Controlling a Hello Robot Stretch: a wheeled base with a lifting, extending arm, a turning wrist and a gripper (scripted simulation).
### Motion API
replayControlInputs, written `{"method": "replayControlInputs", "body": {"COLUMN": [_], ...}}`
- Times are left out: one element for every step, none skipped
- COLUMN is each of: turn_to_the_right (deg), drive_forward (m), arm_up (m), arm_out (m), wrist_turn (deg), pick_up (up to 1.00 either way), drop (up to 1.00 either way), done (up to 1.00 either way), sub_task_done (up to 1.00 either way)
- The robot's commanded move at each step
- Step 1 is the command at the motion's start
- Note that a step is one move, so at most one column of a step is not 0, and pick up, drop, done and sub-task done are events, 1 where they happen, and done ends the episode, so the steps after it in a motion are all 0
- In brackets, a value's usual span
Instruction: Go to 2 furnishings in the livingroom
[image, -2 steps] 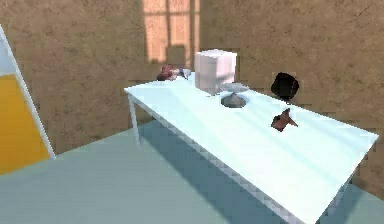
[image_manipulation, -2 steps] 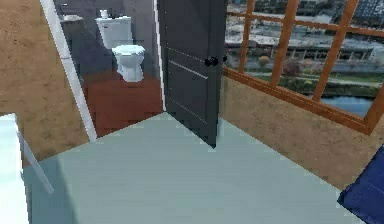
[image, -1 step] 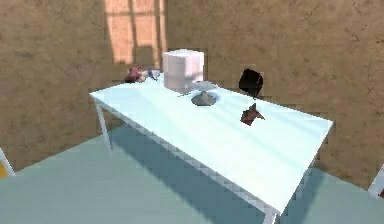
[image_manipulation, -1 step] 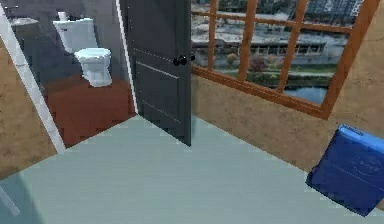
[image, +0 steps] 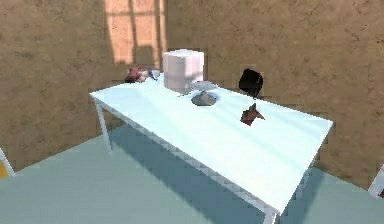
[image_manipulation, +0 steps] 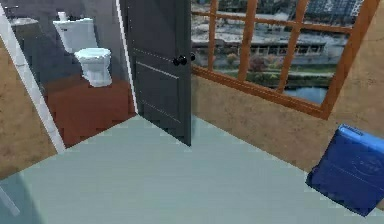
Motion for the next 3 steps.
{"method": "replayControlInputs", "body": {"turn_to_the_right": [-45.0,-45.0,-45.0], "drive_forward": [0.0,0.0,0.0], "arm_up": [0.0,0.0,0.0], "arm_out": [0.0,0.0,0.0], "wrist_turn": [0.0,0.0,0.0], "pick_up": [0.0,0.0,0.0], "drop": [0.0,0.0,0.0], "done": [0.0,0.0,0.0], "sub_task_done": [0.0,0.0,0.0]}}
